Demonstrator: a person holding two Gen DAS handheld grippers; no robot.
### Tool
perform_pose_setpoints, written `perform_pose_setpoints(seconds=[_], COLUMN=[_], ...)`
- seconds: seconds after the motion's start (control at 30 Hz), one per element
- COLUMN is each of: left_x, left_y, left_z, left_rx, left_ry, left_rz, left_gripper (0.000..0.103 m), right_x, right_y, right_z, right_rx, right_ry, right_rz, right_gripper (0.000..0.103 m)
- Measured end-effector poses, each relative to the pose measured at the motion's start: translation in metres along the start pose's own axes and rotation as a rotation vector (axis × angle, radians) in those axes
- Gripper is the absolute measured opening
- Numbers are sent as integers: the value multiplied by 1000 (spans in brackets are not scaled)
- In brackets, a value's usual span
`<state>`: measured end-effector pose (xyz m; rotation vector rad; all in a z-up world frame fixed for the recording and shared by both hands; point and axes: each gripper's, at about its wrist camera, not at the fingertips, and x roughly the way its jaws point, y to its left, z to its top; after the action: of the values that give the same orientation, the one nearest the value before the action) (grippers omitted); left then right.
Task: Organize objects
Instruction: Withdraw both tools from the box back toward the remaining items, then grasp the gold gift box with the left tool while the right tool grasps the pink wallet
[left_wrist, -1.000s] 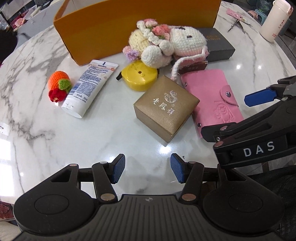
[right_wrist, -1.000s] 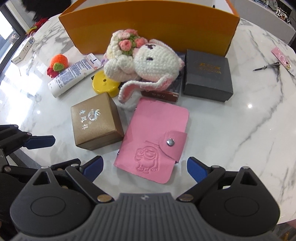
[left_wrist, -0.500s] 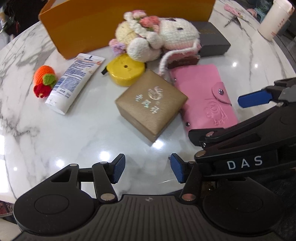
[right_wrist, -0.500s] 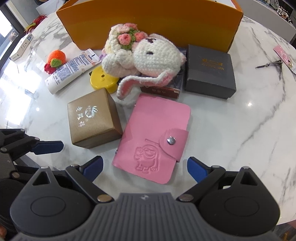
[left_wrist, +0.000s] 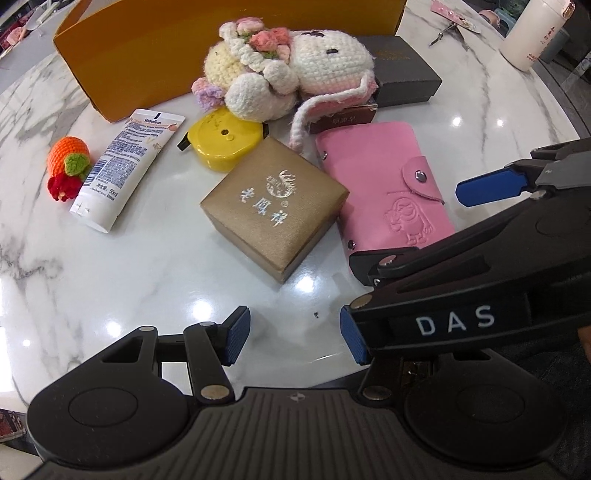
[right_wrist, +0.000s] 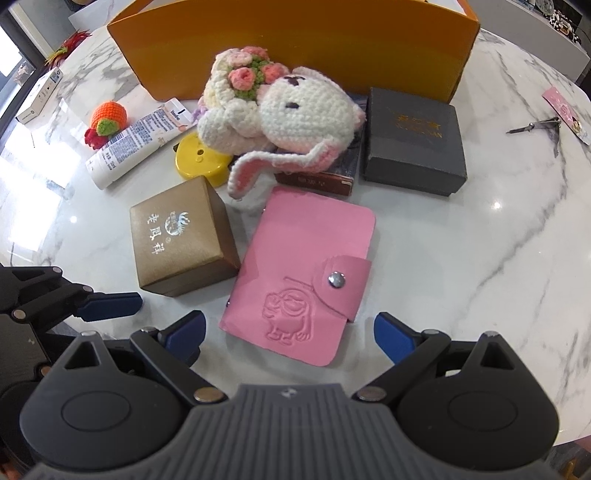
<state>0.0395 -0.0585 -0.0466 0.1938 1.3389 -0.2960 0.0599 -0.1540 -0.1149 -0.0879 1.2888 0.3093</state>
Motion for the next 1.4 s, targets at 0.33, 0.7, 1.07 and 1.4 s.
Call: perform_pose_setpoints(seconds=[0.33, 0.7, 1.07, 1.4], left_x=[-11, -18, -19, -16], left_y=[24, 34, 34, 9], left_z=[-4, -4, 1, 15], left_rx=[-19, -22, -7, 155], left_ry=[-19, -34, -49, -83], left_rz=[31, 37, 70, 105], left_gripper=[63, 63, 63, 63], right_x=[4, 12, 23, 16], right_y=[0, -16, 0, -20], right_z=[3, 7, 12, -1], right_rx=[12, 37, -70, -105], right_ry=[-8, -12, -40, -80], right_rz=[-1, 16, -57, -81], right_gripper=[98, 98, 102, 102])
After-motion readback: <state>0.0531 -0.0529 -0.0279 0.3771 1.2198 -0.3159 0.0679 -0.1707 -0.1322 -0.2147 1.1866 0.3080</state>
